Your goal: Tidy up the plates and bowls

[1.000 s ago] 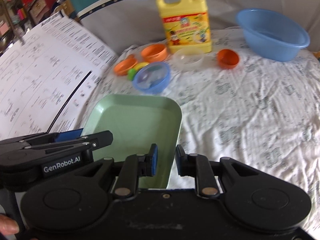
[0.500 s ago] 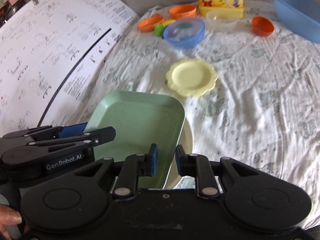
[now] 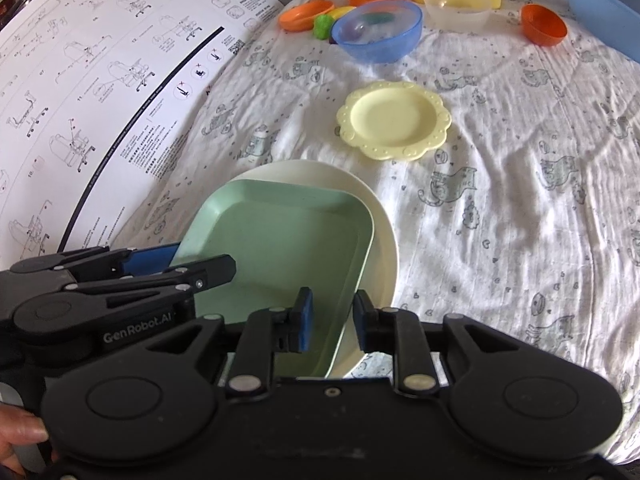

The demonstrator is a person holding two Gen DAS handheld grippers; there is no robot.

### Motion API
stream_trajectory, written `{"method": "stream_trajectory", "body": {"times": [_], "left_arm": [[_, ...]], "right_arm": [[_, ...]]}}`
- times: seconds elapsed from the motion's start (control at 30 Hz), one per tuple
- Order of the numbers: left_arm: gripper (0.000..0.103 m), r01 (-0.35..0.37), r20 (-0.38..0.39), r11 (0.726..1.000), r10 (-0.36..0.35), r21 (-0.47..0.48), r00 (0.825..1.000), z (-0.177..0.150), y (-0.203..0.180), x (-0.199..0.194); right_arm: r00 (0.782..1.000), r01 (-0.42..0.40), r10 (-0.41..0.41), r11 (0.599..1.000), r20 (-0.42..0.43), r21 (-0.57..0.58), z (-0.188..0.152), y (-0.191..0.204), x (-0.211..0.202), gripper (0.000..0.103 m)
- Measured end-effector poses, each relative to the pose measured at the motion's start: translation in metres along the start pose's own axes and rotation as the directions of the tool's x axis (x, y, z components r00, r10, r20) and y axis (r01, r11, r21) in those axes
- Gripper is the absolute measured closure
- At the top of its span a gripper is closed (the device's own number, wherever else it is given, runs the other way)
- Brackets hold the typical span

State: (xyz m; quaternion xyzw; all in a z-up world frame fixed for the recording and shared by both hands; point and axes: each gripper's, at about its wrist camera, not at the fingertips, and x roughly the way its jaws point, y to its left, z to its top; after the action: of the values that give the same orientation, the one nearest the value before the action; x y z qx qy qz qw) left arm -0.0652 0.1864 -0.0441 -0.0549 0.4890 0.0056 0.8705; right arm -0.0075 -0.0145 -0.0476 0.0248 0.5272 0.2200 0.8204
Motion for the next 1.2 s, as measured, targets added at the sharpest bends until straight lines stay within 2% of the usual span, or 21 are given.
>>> {"method": "stream_trajectory", "body": {"times": [0.13,0.2,0.23,0.3,0.33,0.37,0.4,0.43,0.6,0.8,1.0,1.2], "left_arm": [[0.060,-0.003,-0.004,1.000,0.003,-0.007,1.000,0.000,0.001,0.002],[0.048,-0.001,0.007,1.000,0.001,-0.010,1.000,0.001,0.001,0.000],[0.046,-0.015,0.021,1.000,0.015,-0.013,1.000,0.002,0.002,-0.004],[0.028,-0.038,0.054,0.999,0.040,-0.032,0.998,0.004,0.007,-0.012],[0.022,-0.038,0.071,0.998,0.041,-0.053,0.997,0.006,0.011,-0.016],[0.010,-0.033,0.084,0.997,0.039,-0.075,0.996,0.007,0.016,-0.020],[0.005,-0.029,0.098,0.995,0.038,-0.092,0.994,0.008,0.020,-0.023],[0.005,-0.031,0.110,0.995,0.042,-0.100,0.993,0.009,0.022,-0.026],[0.001,-0.039,0.114,0.993,0.051,-0.111,0.992,0.013,0.025,-0.027],[0.000,-0.038,0.098,0.996,0.047,-0.087,0.994,0.014,0.015,-0.019],[0.000,-0.028,0.091,0.997,0.034,-0.071,0.995,0.026,0.004,-0.009],[0.000,-0.019,0.087,0.999,0.022,-0.041,0.996,0.041,-0.009,0.001]], "right_arm": [[1.000,-0.009,0.009,1.000,0.007,-0.019,0.000,0.002,0.003,0.072],[1.000,-0.020,0.021,1.000,0.013,-0.019,0.001,0.002,0.001,0.055],[1.000,-0.012,0.012,1.000,0.026,-0.014,0.001,0.001,-0.001,0.045],[0.998,-0.018,0.018,1.000,0.057,-0.007,0.004,-0.001,-0.008,0.028],[0.997,-0.012,0.012,1.000,0.073,0.001,0.006,-0.003,-0.012,0.011],[0.995,-0.013,0.012,1.000,0.094,0.007,0.007,-0.005,-0.016,0.000],[0.993,-0.016,0.015,1.000,0.120,0.008,0.007,-0.006,-0.020,0.000],[0.991,-0.013,0.012,1.000,0.136,0.005,0.008,-0.007,-0.023,0.000],[0.989,-0.005,0.004,1.000,0.147,0.009,0.010,-0.013,-0.027,0.000],[0.986,0.017,-0.022,0.999,0.167,0.028,0.008,-0.023,-0.030,0.000],[0.979,0.027,-0.047,0.995,0.199,0.098,0.010,-0.046,-0.035,0.000],[0.974,0.082,-0.108,0.987,0.199,0.137,0.014,-0.069,-0.034,0.000]]}}
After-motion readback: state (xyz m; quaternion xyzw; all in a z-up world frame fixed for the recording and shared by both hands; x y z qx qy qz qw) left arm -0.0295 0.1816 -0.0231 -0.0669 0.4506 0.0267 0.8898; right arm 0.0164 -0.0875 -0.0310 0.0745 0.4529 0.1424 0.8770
